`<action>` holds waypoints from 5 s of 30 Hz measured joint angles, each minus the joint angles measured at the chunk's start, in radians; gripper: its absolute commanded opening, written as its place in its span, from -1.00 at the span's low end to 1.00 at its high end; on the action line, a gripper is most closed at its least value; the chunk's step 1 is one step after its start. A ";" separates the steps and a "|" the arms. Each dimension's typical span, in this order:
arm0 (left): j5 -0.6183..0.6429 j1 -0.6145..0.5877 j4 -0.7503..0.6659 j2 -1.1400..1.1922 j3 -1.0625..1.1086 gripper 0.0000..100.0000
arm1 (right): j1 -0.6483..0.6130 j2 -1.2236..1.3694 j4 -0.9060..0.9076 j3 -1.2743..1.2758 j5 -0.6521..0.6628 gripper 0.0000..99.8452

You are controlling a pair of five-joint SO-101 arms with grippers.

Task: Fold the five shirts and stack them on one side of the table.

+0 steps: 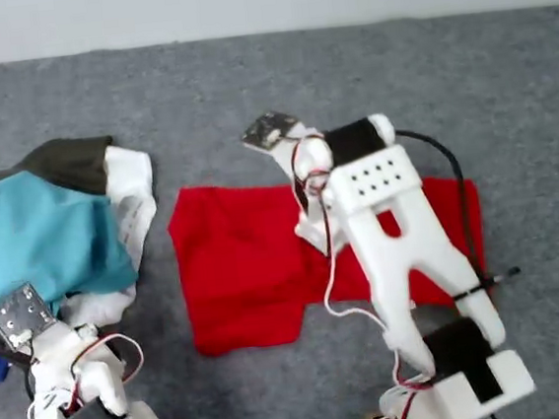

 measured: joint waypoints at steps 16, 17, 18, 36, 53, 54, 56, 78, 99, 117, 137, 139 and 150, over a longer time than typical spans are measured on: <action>0.002 0.000 0.037 0.005 0.012 -0.97 | 0.000 -0.247 0.002 0.170 0.000 -0.98; 0.002 0.000 0.037 0.005 0.012 -0.97 | 0.000 -0.269 0.002 0.190 0.000 -0.98; 0.002 0.000 0.037 0.005 0.012 -0.97 | 0.000 -0.287 0.002 0.212 0.000 -0.98; 0.002 0.000 0.037 0.005 0.012 -0.97 | -0.325 -0.324 -0.245 0.554 0.155 -0.65; 0.002 0.000 0.037 0.005 0.012 -0.97 | -0.534 -0.222 -0.661 0.761 0.229 -0.65; 0.002 0.000 0.037 0.005 0.012 -0.97 | -0.535 -0.189 -0.677 0.761 0.229 -0.65; 0.002 0.000 0.037 0.005 0.012 -0.97 | -0.535 -0.118 -0.697 0.761 0.229 -0.65; 0.002 0.000 0.037 0.005 0.012 -0.97 | -0.483 0.149 -0.629 0.466 0.230 -0.98; 0.002 0.000 0.037 0.005 0.012 -0.97 | -0.193 0.367 -0.594 0.049 0.245 -0.62; 0.002 0.000 0.037 0.005 0.012 -0.97 | -0.144 0.485 -0.198 -0.374 0.135 -0.81; 0.002 0.000 0.037 0.005 0.012 -0.97 | -0.339 0.635 -0.292 -0.468 0.135 -0.90; 0.002 0.000 0.037 0.005 0.012 -0.97 | -0.298 0.681 -0.362 -0.468 0.135 -0.90; 0.002 0.000 0.037 0.005 0.012 -0.97 | -0.244 0.698 -0.183 -0.514 0.135 -0.90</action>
